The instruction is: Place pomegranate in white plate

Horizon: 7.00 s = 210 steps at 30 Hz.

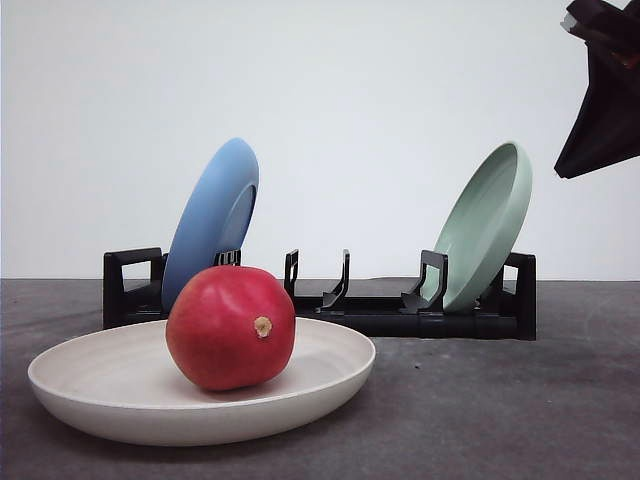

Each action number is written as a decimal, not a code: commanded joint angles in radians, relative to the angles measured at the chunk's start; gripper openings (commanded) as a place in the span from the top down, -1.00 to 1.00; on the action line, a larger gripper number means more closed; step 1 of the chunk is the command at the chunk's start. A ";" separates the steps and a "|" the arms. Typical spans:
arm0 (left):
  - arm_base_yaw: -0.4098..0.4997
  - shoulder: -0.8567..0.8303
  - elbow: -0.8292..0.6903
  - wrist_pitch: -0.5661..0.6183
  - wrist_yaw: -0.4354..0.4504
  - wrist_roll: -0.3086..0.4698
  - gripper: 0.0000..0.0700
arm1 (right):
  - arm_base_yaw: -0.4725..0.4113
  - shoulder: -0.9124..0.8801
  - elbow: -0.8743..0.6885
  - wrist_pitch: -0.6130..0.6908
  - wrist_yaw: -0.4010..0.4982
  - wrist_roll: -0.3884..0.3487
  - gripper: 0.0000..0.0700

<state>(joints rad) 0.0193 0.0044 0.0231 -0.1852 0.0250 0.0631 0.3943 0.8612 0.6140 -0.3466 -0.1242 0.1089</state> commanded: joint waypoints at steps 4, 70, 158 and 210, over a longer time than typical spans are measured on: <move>0.000 -0.002 -0.011 -0.001 0.001 0.019 1.00 | 0.005 0.006 0.001 0.012 0.001 -0.002 0.96; 0.000 -0.002 -0.011 -0.001 0.001 0.019 1.00 | -0.365 -0.858 -0.603 0.242 0.099 -0.068 0.96; 0.000 -0.002 -0.011 -0.001 0.001 0.019 1.00 | -0.365 -0.858 -0.603 0.242 0.099 -0.068 0.96; 0.000 -0.002 -0.011 -0.001 0.001 0.019 1.00 | -0.365 -0.858 -0.603 0.242 0.099 -0.068 0.96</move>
<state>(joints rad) 0.0193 0.0044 0.0231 -0.1852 0.0250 0.0677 0.0296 0.0036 0.0143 -0.1158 -0.0254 0.0307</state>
